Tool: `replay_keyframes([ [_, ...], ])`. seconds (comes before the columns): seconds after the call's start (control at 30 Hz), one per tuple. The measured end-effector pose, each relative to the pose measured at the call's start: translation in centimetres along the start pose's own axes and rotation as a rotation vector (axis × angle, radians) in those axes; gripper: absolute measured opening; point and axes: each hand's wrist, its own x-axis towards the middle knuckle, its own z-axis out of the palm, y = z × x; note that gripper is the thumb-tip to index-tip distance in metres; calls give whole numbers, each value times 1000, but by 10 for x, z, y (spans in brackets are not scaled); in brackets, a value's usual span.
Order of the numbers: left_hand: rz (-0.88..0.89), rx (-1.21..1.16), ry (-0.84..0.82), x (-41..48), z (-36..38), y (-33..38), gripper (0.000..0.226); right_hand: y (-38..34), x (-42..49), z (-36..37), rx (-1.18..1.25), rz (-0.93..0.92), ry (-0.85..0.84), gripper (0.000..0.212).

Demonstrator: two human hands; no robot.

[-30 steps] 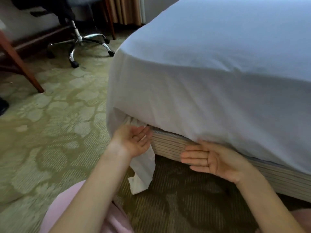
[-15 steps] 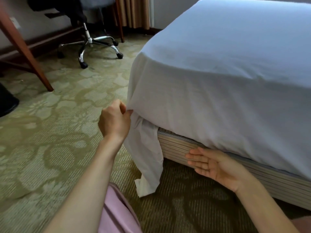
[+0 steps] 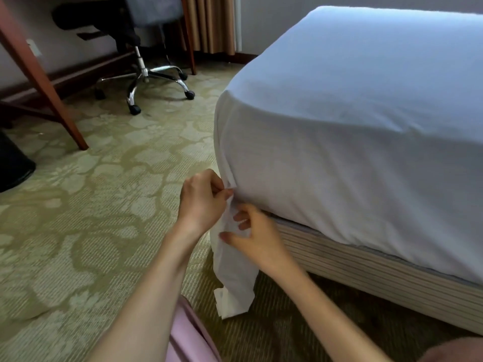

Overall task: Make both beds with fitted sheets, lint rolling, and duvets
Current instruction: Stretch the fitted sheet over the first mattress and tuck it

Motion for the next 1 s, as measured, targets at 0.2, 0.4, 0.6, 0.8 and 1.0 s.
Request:
replay_keyframes([
  [0.2, -13, -110, 2, 1, 3, 6, 25, -4, 24, 40, -337, 33, 344, 31],
  [0.4, -12, -151, 48, -5, 12, 7, 16, 34, 33, 13, -519, -228, 545, 27],
  [0.6, 110, -141, 394, -9, 7, 17, 20, 32, 26, 7, -377, -278, 243, 40],
  [0.8, 76, -36, 357, -1, -3, 7, 12, 21, 21, 21, -7, -270, 218, 19],
  [1.0, 201, -93, 91, -11, -22, 7, 8, -12, 25, 34, -90, -242, 572, 38],
])
